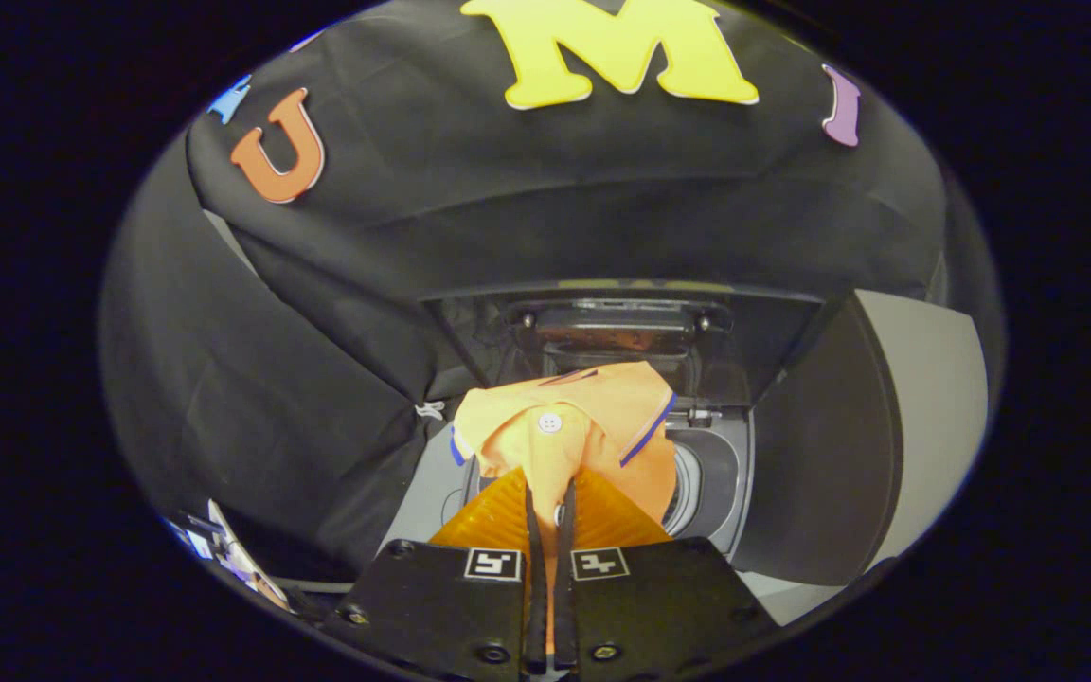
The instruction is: Put the clothes into the washing machine and then close the washing machine lid.
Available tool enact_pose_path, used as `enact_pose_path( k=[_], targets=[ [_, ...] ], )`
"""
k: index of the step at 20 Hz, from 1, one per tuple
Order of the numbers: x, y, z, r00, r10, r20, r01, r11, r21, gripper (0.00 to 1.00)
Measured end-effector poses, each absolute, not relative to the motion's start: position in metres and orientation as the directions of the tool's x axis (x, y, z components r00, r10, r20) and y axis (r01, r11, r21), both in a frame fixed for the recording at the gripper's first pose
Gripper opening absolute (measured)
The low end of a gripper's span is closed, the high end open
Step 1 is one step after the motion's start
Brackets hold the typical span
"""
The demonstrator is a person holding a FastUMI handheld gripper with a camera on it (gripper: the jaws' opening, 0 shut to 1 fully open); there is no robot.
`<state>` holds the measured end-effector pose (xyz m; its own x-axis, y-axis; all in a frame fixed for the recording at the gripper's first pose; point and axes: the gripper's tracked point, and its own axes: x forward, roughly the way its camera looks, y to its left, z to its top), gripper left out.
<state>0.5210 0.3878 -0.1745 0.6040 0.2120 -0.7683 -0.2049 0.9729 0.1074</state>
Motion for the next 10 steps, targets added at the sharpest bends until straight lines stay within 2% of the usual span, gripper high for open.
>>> enact_pose_path(
  k=[6, 10],
  targets=[
    [0.549, 0.384, -0.226, 0.566, 0.147, -0.811, -0.174, 0.983, 0.058, 0.07],
    [0.558, 0.378, -0.235, 0.559, 0.115, -0.821, -0.158, 0.987, 0.031, 0.06]
  ],
)
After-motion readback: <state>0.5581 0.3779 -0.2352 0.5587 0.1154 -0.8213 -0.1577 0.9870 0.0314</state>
